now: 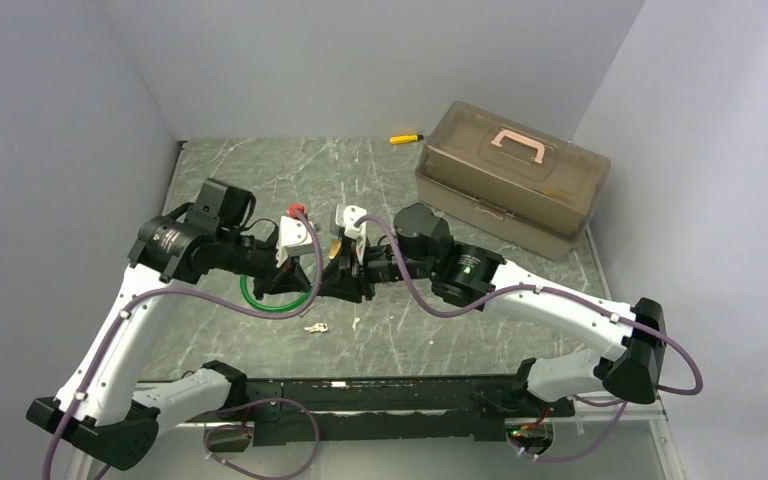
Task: Unlock with the key
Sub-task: Pick up the key from the center of the board.
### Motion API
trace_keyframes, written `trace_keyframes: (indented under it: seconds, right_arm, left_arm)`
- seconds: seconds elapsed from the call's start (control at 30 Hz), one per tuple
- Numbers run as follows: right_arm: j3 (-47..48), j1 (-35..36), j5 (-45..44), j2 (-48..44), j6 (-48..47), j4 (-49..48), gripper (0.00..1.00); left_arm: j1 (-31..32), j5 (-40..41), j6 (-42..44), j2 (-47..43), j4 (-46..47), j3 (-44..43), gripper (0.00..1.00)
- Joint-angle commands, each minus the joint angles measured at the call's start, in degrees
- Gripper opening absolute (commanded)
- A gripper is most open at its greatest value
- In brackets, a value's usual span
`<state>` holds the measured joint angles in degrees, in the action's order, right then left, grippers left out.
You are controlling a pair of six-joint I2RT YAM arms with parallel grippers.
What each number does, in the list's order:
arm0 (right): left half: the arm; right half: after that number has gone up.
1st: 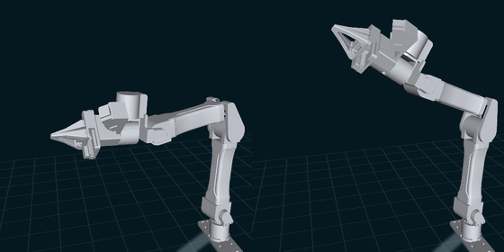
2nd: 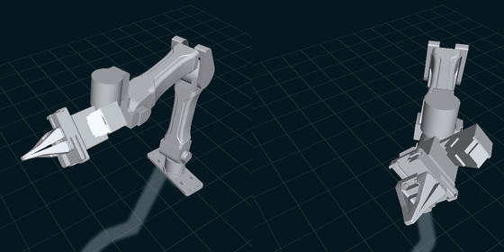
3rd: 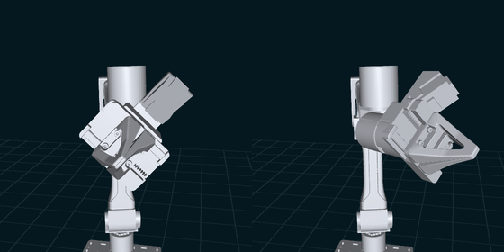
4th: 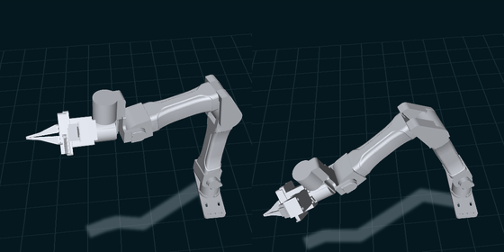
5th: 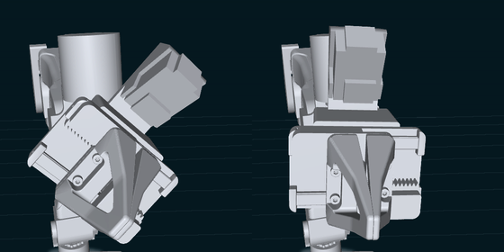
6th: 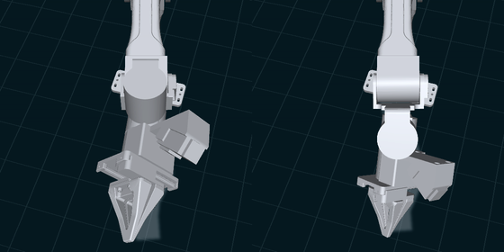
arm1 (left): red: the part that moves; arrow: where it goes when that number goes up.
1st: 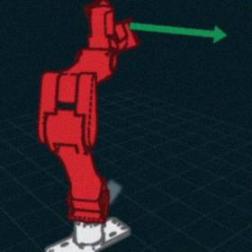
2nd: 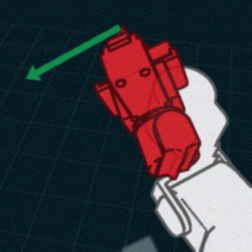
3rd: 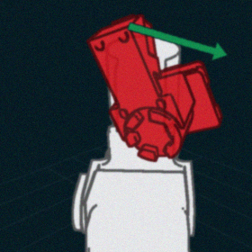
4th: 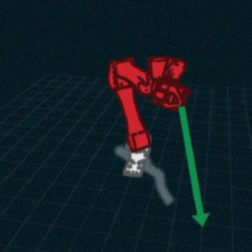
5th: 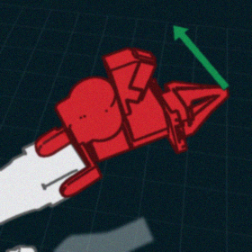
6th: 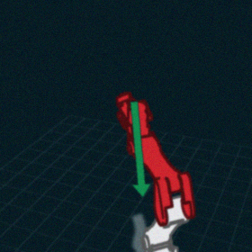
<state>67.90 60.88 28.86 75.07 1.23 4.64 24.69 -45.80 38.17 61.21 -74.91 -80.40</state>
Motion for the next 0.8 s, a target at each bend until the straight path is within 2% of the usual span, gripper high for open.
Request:
trace_keyframes:
  seconds: [0.0, 0.2, 0.5, 0.6, 0.77]
  right_arm:
    - [3.86, -0.04, -3.02, -0.73, -3.31, -0.56, 0.30]
    - [5.47, -0.31, -0.26, 0.88, -3.78, 1.02, 0.36]
    - [7.01, -1.38, 11.70, 2.96, -3.60, 4.14, 0.34]
    - [7.50, -1.37, 12.20, 3.29, -3.65, 4.90, 0.26]
    - [7.16, -1.38, 11.49, 2.94, -3.36, 4.25, 0.05]
  left_arm:
    - [0.35, -2.87, 0.83, -1.27, -2.19, -1.89, 0.00]
    - [0.36, -3.82, 1.74, -1.53, -3.06, -2.41, 0.00]
    - [0.43, -4.03, 2.42, -1.18, -3.65, -3.36, 0.00]
    - [0.45, -4.03, 2.47, -1.04, -3.72, -3.40, 0.00]
    - [0.44, -4.12, 2.27, -1.09, -3.76, -3.60, 0.00]
